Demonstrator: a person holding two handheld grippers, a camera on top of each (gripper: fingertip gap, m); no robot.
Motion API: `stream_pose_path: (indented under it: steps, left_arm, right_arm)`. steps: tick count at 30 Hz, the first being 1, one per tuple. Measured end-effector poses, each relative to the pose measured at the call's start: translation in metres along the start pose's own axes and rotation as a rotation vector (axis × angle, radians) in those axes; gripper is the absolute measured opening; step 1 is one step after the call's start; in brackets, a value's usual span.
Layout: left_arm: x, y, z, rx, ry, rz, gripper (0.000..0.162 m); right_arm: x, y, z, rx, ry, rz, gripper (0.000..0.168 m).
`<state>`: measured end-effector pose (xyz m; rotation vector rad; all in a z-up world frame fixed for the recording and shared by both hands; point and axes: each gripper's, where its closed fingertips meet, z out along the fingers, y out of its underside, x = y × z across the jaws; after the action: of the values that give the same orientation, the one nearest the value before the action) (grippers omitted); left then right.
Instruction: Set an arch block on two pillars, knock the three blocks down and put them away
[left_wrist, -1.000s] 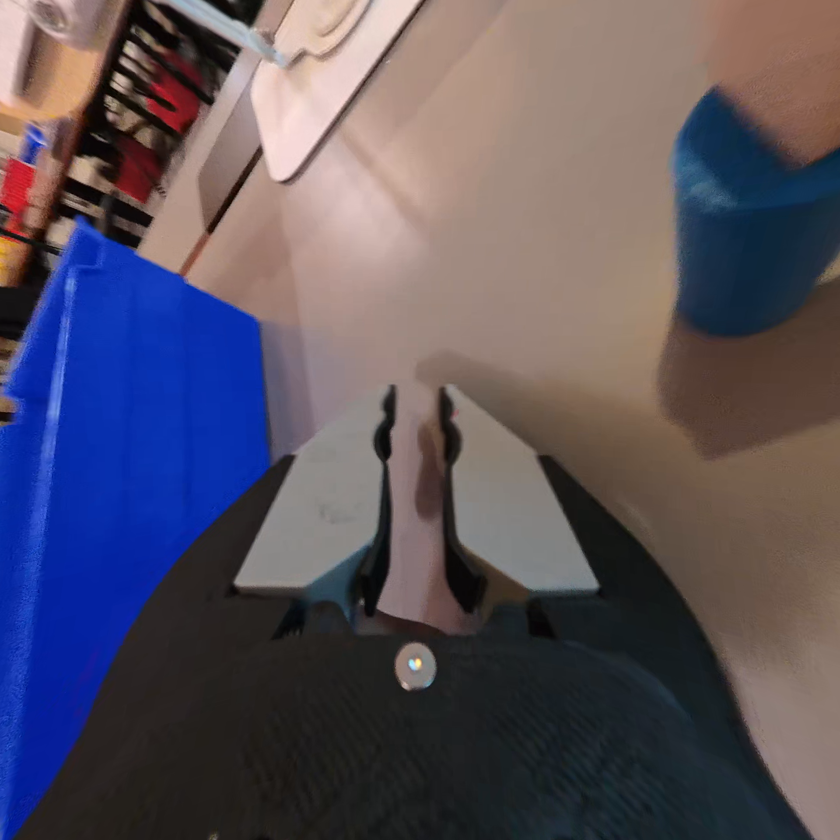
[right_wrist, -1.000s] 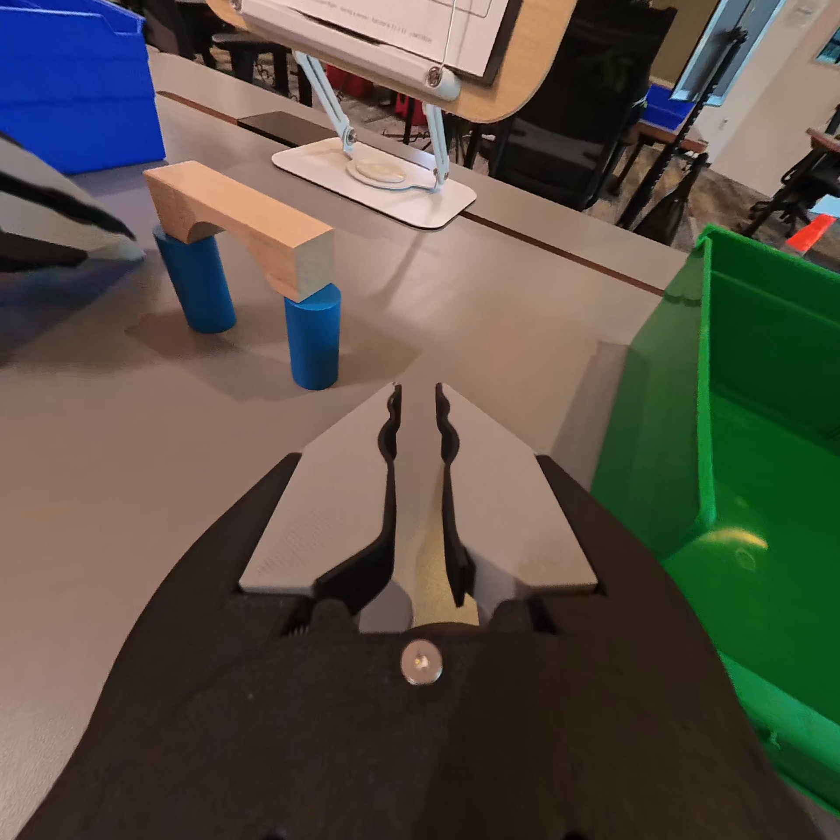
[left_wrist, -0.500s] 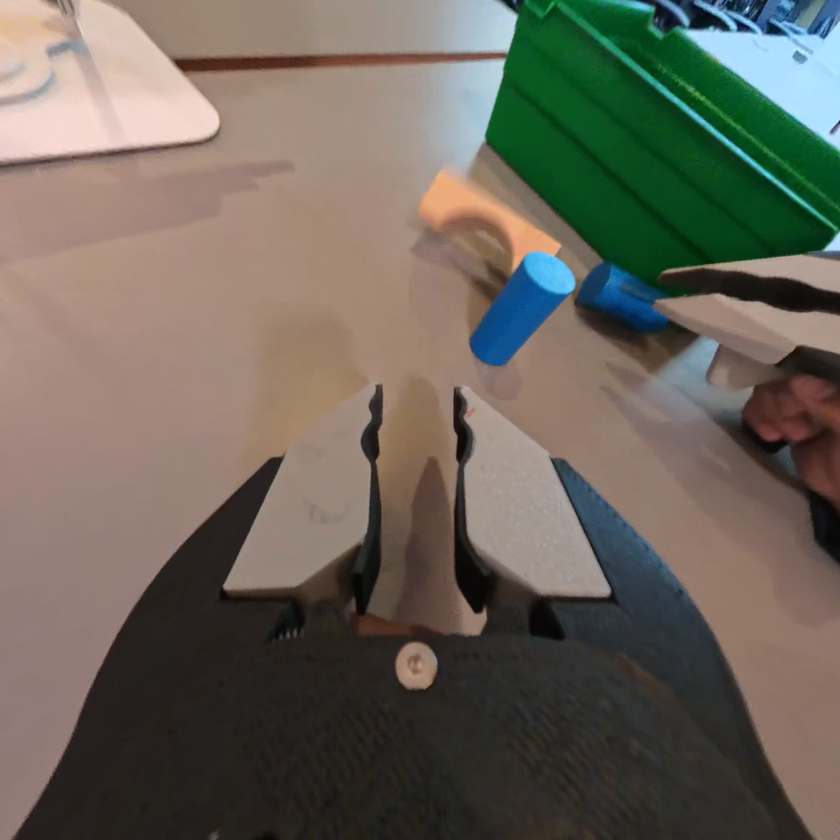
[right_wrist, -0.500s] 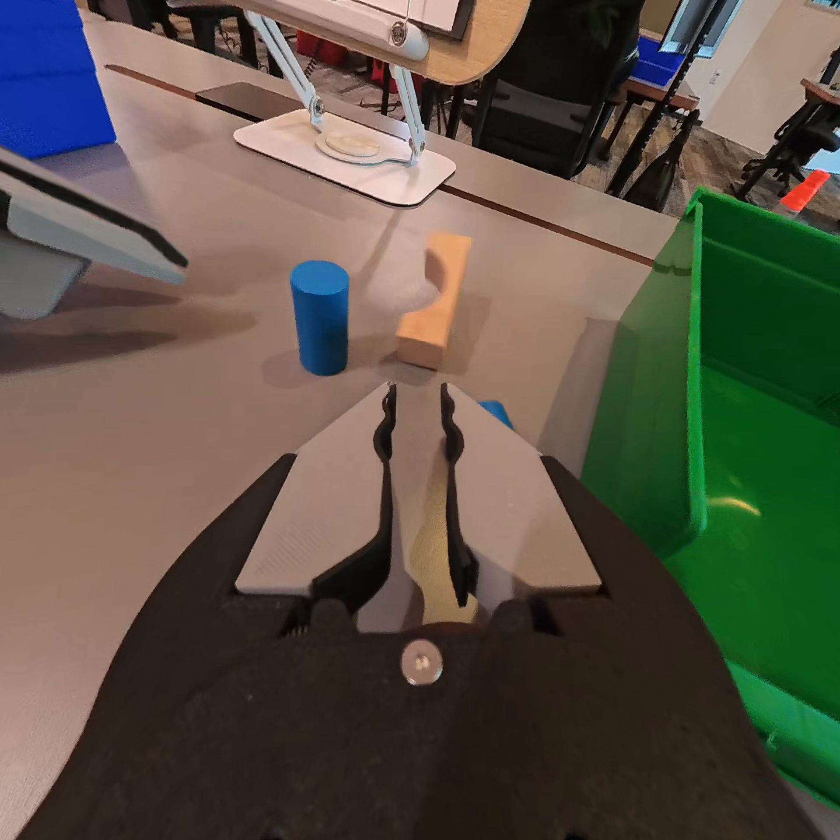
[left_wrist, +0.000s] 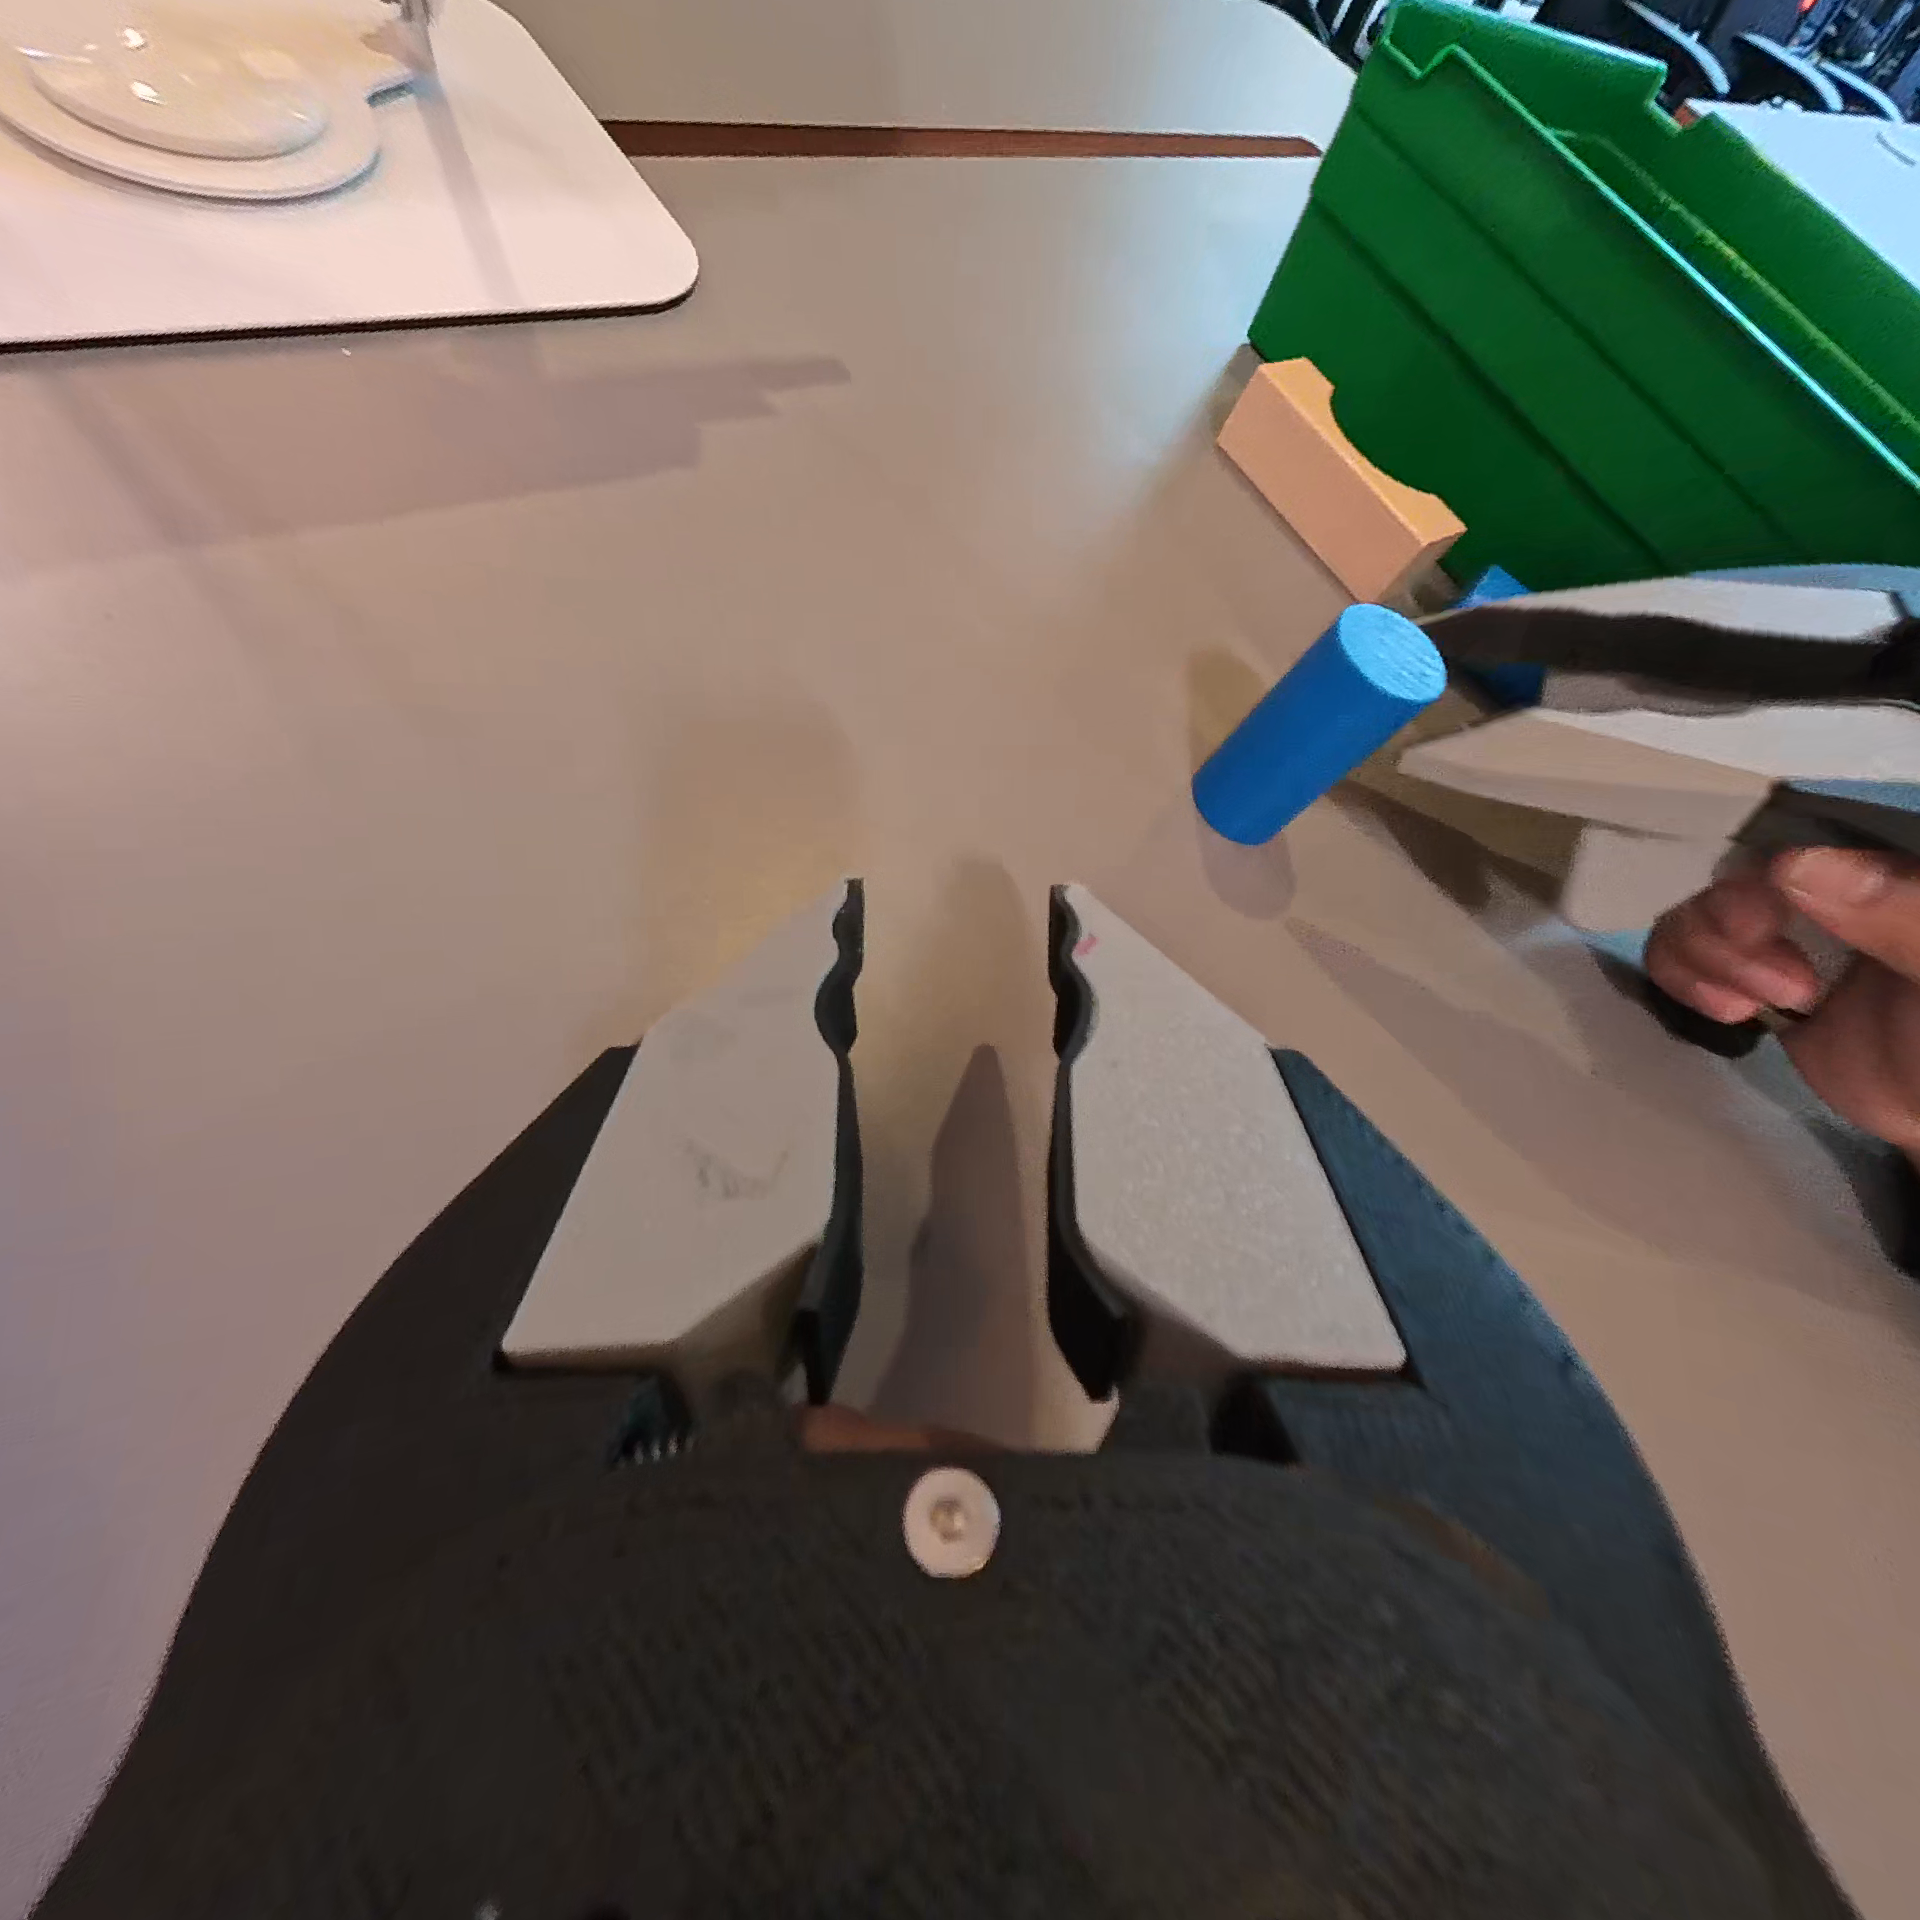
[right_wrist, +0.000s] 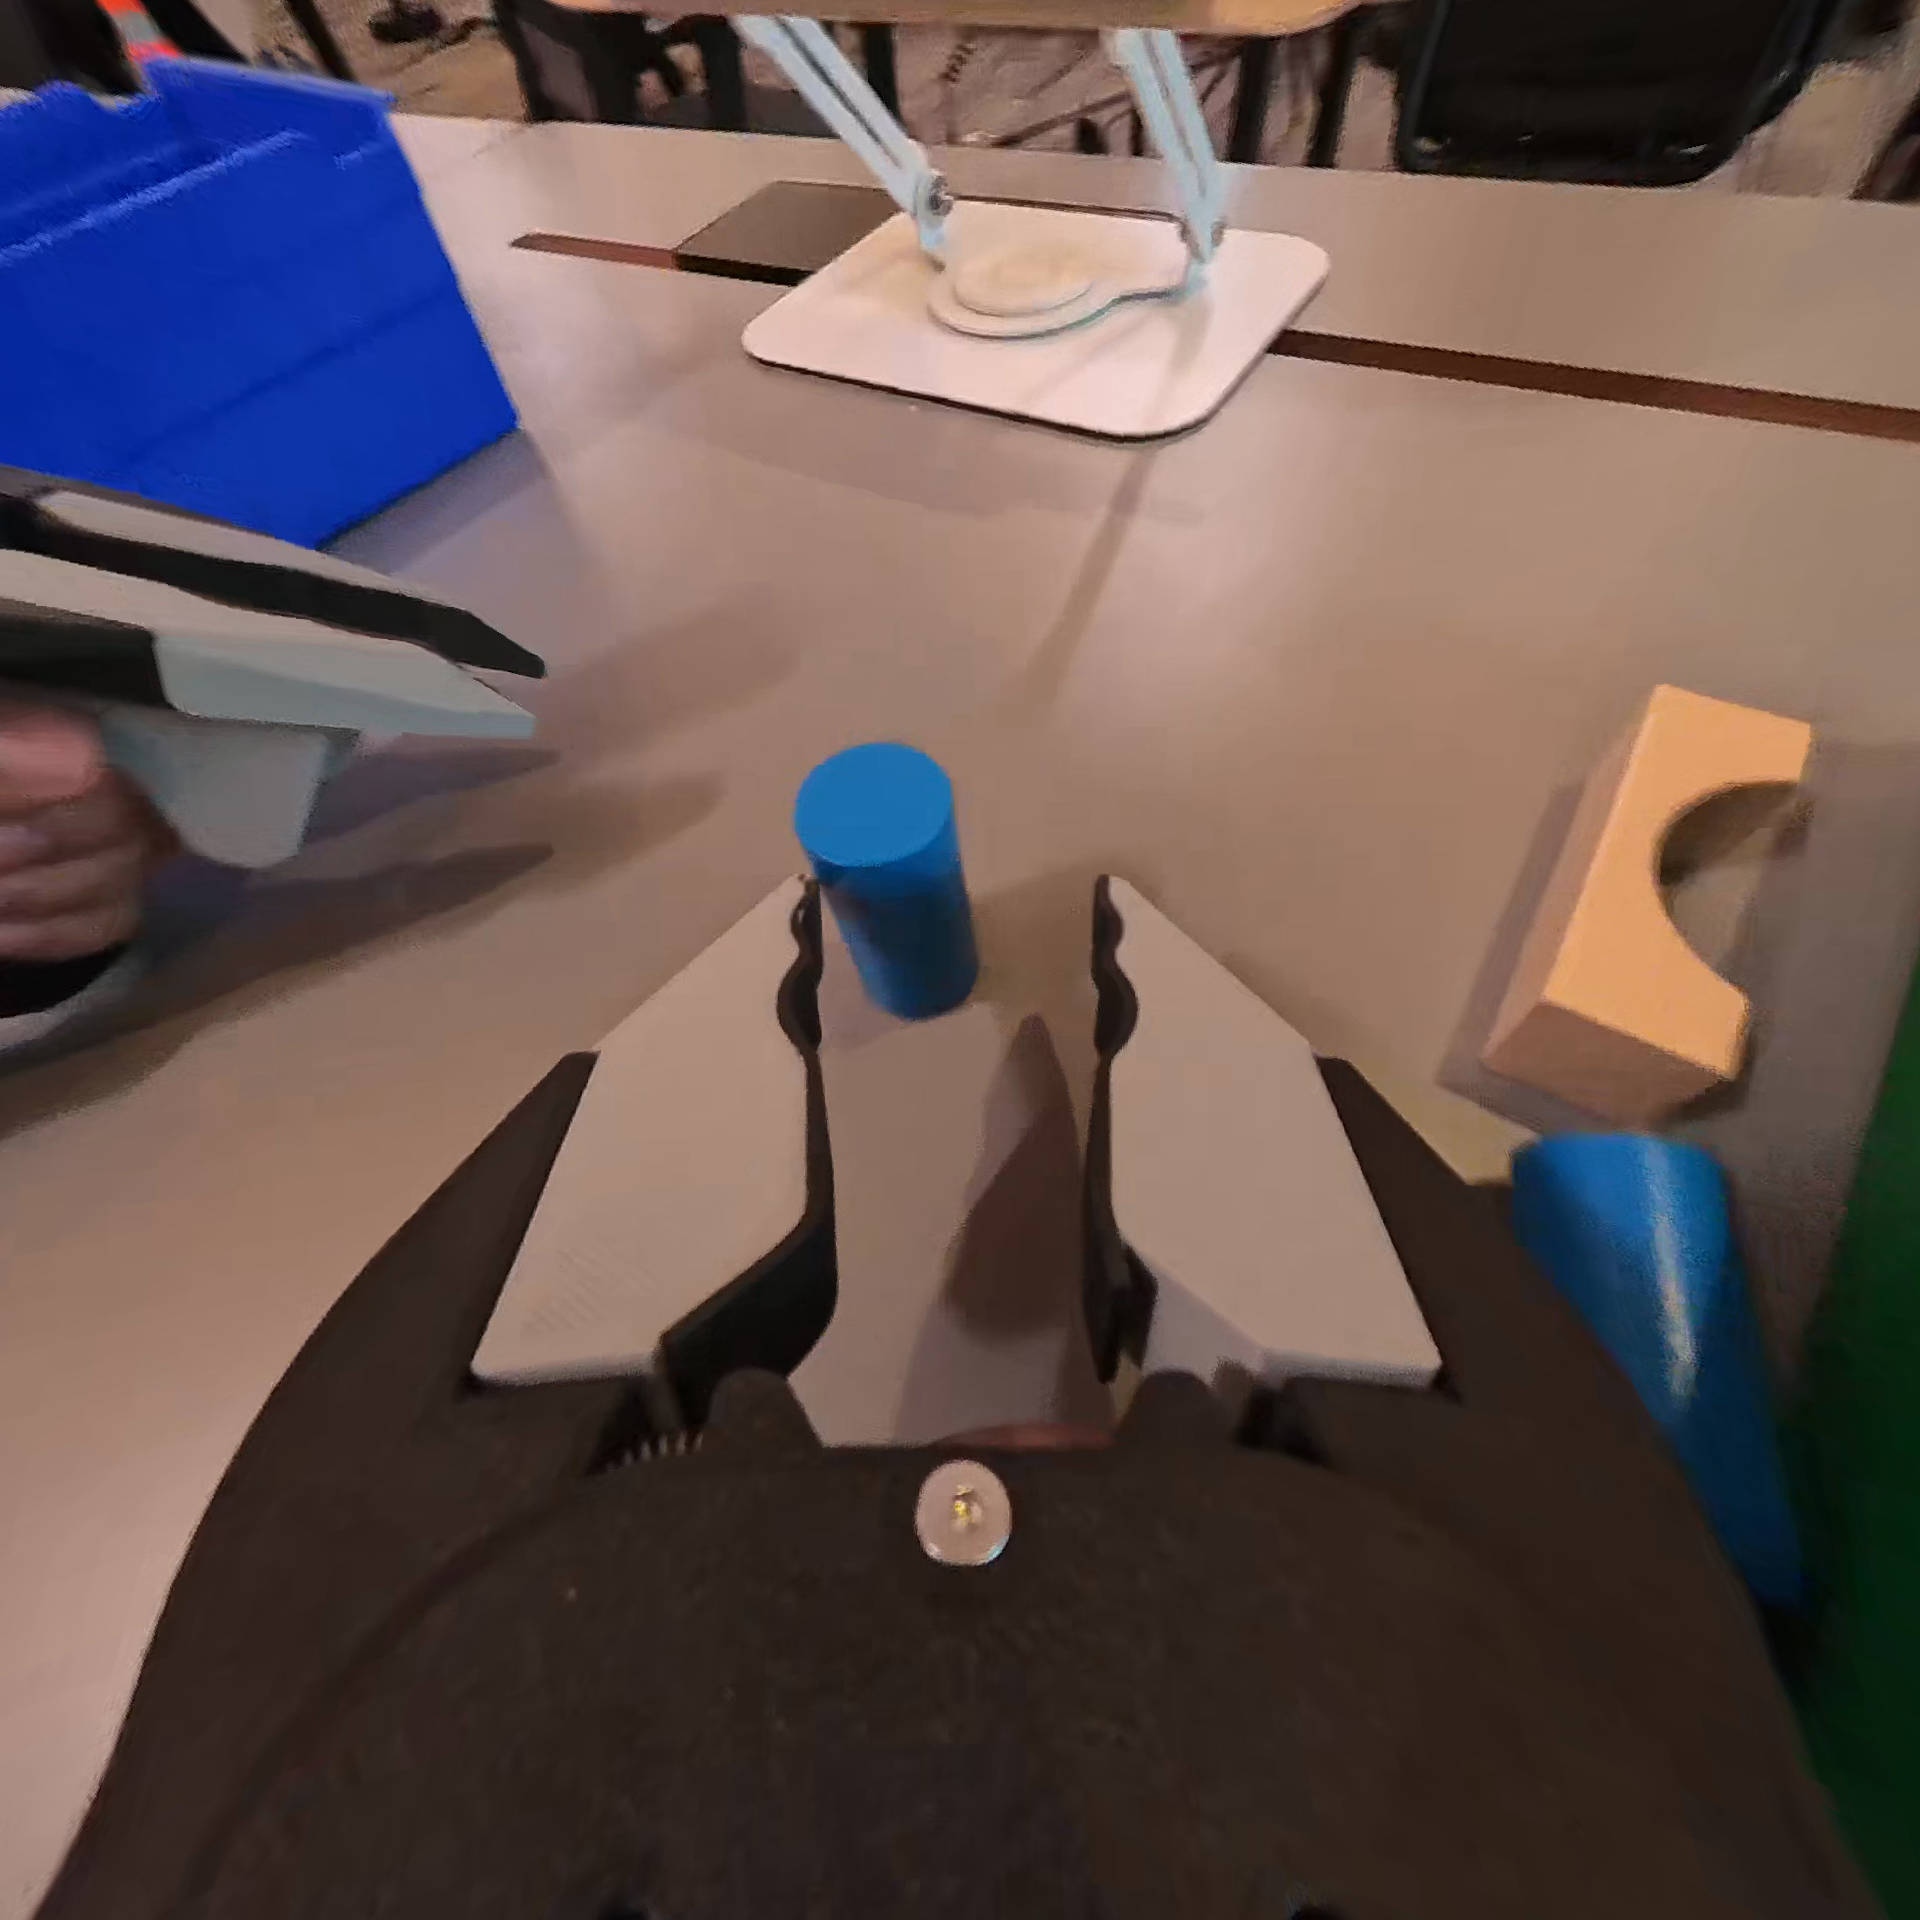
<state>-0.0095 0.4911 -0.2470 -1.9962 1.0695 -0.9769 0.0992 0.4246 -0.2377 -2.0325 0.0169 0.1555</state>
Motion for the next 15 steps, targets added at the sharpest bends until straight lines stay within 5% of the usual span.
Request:
stream_pose_path:
  steps: [2, 3, 4, 6, 10, 15]
  left_arm:
    - [-0.001, -0.004, -0.005, 0.019, 0.003, -0.009, 0.033]
    - [-0.002, -0.006, -0.008, 0.032, 0.000, -0.014, 0.033]
    - [-0.004, -0.009, -0.010, 0.043, -0.007, -0.021, 0.033]
    - [-0.011, -0.013, -0.015, 0.062, -0.021, -0.043, 0.033]
    - [-0.024, -0.009, -0.018, 0.035, -0.056, -0.055, 0.035]
    - [-0.018, 0.003, -0.027, -0.035, -0.105, 0.087, 0.041]
  right_arm:
    - [-0.039, -0.005, 0.000, 0.001, -0.272, -0.018, 0.048]
    - [-0.061, -0.006, -0.010, 0.010, -0.423, -0.044, 0.027]
    - [-0.064, -0.010, -0.016, 0.051, -0.437, -0.071, 0.014]
    - [-0.043, -0.022, -0.022, 0.164, -0.291, -0.090, 0.036]
    - [-0.035, -0.032, -0.042, 0.256, -0.290, -0.006, 0.042]
    - [-0.039, -0.028, -0.057, 0.289, -0.213, -0.127, 0.044]
